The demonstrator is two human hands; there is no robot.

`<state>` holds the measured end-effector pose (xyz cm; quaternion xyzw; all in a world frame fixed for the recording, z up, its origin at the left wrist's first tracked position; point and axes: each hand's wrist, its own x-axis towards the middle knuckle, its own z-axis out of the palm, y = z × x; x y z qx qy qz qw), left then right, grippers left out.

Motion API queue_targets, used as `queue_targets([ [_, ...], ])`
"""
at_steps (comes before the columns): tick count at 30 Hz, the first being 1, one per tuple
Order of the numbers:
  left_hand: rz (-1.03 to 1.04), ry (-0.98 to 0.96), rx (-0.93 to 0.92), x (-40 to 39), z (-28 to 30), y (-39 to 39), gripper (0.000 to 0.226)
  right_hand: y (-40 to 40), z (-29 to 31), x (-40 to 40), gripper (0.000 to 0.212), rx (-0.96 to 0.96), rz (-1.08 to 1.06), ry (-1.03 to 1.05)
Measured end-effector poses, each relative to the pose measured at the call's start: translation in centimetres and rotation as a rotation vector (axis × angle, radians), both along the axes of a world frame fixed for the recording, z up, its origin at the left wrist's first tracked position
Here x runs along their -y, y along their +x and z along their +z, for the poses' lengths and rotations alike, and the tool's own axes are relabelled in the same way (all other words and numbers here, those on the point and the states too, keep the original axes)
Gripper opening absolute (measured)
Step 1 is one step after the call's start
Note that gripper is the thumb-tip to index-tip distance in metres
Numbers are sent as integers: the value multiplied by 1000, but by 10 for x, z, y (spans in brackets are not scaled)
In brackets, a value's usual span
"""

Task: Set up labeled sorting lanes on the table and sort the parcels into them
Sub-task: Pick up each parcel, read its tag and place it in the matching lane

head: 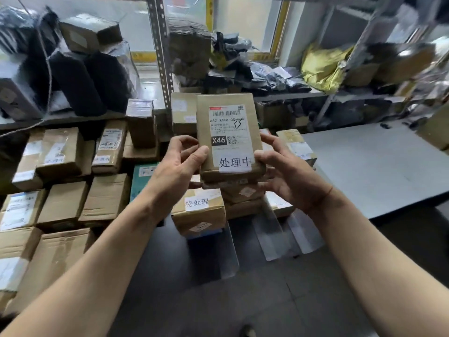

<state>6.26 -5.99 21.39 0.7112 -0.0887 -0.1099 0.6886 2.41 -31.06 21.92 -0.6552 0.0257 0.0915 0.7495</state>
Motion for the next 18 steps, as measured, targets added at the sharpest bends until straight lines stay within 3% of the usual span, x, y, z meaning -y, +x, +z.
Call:
queue_targets([
  [5,5,33,12,52,-8,-11,28,-10,-5,53,60,-17,15,34],
  [8,31,67,21,83,-20,-20,46,-8,-19,86,64,-31,55,57],
  [10,72,57,-19,105,-33,-30,55,-8,-36,109,68,-58,85,81],
  [14,163,4,-123,137,-58,-58,50,-12,-66,142,79,-131,187,132],
  [18,294,-64,-193,150,-80,-89,59,-18,-84,154,76,-183,258,140],
])
